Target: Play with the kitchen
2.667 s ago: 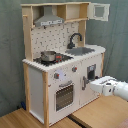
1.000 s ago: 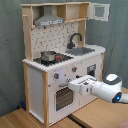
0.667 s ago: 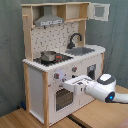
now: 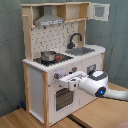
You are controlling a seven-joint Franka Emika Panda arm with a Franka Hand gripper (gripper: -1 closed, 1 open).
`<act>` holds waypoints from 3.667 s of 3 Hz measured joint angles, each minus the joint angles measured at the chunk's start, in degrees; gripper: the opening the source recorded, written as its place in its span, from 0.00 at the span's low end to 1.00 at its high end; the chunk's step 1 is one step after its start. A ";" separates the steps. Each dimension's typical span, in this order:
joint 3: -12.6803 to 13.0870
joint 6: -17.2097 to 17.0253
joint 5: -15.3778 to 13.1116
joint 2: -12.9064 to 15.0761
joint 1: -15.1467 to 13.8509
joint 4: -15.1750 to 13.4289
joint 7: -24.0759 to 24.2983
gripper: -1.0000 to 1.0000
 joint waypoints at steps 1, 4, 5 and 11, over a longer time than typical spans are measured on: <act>0.28 3.87 0.00 -0.01 -3.42 3.02 -0.30 1.00; 1.55 3.96 0.18 0.06 -10.73 10.03 2.52 0.00; 1.60 3.75 0.18 0.06 -10.72 10.01 4.64 0.00; 1.86 3.76 0.52 0.84 -10.68 9.74 45.51 0.00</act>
